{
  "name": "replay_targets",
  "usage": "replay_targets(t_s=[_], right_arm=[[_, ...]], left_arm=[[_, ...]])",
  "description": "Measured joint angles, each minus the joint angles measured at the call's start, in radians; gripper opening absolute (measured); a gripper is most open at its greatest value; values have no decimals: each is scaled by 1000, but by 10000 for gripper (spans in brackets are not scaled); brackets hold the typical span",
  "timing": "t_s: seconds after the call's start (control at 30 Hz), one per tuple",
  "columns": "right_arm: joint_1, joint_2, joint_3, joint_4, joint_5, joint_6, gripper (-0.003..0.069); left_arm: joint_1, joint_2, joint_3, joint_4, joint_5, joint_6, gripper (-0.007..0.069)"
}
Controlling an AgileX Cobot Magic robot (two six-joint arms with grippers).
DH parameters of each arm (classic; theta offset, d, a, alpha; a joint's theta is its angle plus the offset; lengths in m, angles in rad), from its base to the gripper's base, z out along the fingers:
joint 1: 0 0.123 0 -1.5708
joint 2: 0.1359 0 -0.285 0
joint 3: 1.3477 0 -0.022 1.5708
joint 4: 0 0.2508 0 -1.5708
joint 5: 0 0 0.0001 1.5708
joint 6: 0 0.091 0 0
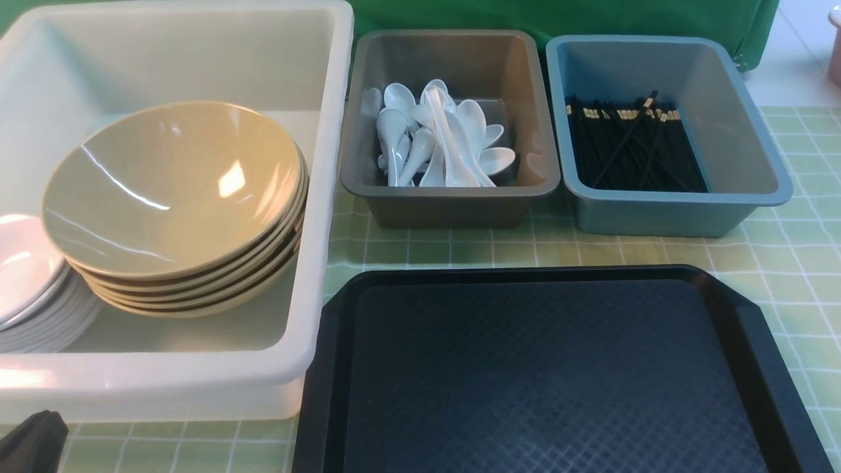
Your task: On green table put chopsticks spoon bowls plates into blue grey white boxes.
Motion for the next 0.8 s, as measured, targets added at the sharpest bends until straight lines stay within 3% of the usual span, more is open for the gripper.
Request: replay_targets(t_s=[0.2, 0.43, 0.63, 0.8], right_arm=[[-146, 0, 14, -26, -28, -59, 106], [-388, 0, 240, -29, -266, -93, 111], [-425, 0, 340, -28, -332, 4, 119], [-377, 0, 342, -24, -338, -79, 123]], left_arm=[[0, 0, 0, 0, -2, 0, -1], [0, 0, 0, 0, -2, 0, -1], [0, 0, 0, 0, -3, -1, -1], [0, 0, 1, 0, -4, -2, -1]])
